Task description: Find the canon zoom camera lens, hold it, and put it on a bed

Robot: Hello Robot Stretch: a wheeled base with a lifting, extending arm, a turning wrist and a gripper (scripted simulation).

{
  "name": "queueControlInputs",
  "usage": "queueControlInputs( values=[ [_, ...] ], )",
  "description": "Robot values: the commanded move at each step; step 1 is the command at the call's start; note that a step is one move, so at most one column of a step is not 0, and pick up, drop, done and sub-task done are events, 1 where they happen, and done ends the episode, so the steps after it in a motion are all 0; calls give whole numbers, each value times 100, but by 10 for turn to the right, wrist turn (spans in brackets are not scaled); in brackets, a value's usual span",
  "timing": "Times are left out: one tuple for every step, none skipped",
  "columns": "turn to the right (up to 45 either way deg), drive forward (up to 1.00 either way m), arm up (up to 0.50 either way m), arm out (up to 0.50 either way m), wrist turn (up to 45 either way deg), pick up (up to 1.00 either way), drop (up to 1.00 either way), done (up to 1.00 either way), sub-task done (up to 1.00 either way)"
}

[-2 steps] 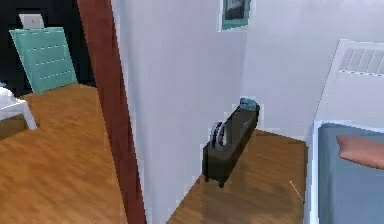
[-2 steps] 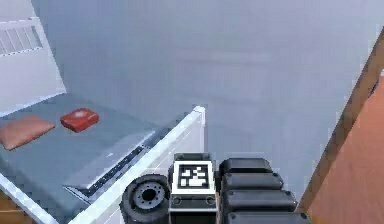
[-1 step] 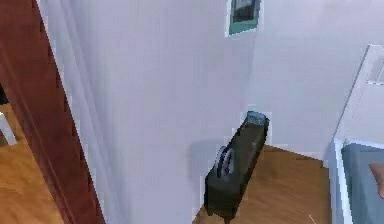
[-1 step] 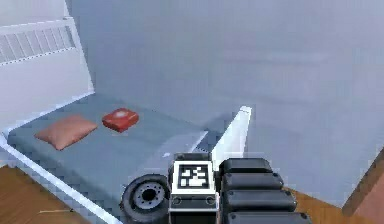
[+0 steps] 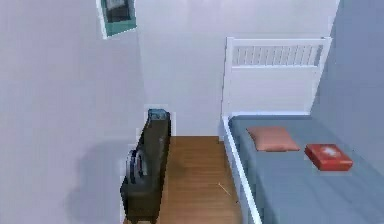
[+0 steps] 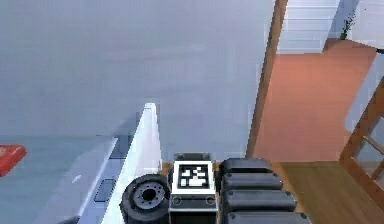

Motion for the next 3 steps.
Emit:
queueControlInputs(
  values=[
    [0,75,0,0,0,0,0,0,0],
    [450,0,0,0,0,0,0,0,0],
    [450,0,0,0,0,0,0,0,0]
  ],
)
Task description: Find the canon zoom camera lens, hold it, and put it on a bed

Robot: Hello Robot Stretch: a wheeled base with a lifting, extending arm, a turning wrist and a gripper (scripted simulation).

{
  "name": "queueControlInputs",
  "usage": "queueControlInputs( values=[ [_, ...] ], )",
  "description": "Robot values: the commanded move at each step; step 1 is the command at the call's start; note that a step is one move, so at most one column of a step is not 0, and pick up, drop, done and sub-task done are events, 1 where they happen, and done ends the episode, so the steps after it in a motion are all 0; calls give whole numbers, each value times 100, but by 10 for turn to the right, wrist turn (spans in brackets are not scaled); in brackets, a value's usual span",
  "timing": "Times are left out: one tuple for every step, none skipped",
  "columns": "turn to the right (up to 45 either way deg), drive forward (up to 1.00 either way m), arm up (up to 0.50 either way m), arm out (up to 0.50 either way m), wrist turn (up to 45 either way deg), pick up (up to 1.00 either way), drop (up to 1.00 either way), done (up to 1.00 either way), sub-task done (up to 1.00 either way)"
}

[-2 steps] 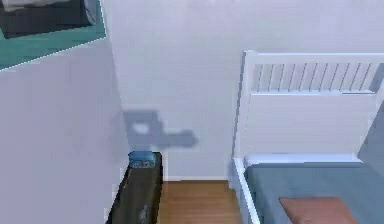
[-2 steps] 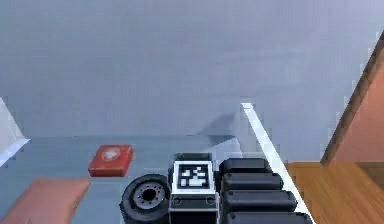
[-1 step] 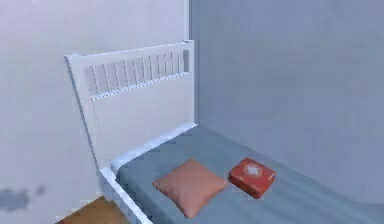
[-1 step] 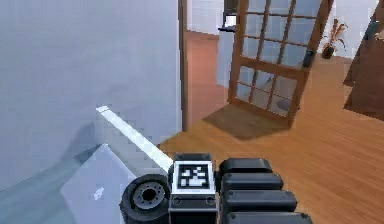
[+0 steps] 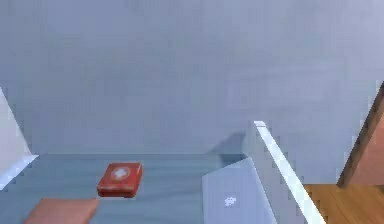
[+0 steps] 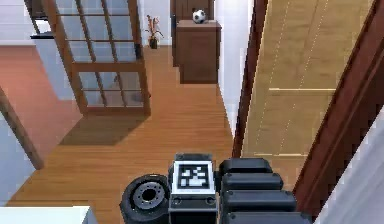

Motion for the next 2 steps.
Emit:
queueControlInputs(
  values=[
    [450,0,0,0,0,0,0,0,0],
    [150,0,0,0,0,0,0,0,0]
  ],
)
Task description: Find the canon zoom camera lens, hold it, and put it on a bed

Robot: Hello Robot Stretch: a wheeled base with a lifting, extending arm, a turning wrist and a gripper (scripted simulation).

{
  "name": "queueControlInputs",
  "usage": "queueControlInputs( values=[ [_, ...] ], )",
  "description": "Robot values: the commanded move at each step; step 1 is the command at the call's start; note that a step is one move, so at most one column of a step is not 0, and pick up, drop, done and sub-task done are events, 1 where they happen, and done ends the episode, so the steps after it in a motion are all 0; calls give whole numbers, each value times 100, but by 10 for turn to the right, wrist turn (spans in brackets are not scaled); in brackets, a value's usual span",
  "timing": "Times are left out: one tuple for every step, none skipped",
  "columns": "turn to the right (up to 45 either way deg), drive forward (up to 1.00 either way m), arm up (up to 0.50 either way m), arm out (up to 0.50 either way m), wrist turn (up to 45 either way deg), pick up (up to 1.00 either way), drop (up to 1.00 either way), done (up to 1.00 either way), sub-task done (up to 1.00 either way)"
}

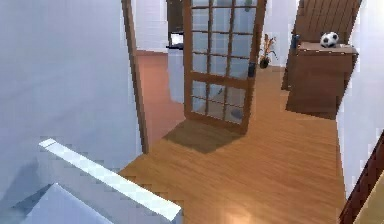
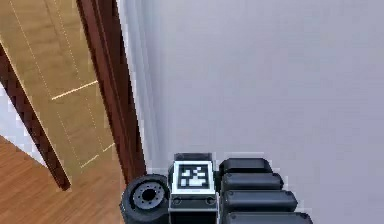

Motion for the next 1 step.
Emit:
queueControlInputs(
  values=[
    [-450,0,0,0,0,0,0,0,0]
  ],
)
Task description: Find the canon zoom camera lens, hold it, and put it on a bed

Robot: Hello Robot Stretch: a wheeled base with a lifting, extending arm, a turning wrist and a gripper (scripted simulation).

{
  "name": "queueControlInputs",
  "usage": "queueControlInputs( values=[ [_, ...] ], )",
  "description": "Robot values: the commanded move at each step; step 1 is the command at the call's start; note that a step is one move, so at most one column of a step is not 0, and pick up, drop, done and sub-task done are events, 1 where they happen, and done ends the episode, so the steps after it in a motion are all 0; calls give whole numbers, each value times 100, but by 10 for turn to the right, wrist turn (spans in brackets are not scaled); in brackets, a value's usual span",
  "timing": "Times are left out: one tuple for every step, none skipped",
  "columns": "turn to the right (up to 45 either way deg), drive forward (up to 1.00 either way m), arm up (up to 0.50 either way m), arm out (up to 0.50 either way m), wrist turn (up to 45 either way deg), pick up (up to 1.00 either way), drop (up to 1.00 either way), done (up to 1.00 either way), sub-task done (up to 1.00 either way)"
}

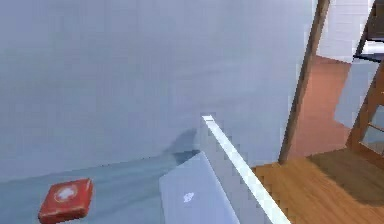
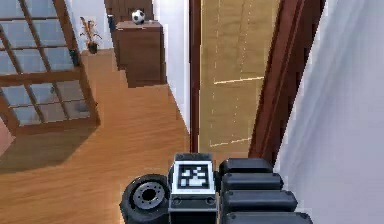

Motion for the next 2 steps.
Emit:
queueControlInputs(
  values=[
    [-450,0,0,0,0,0,0,0,0],
    [-450,0,0,0,0,0,0,0,0]
  ],
)
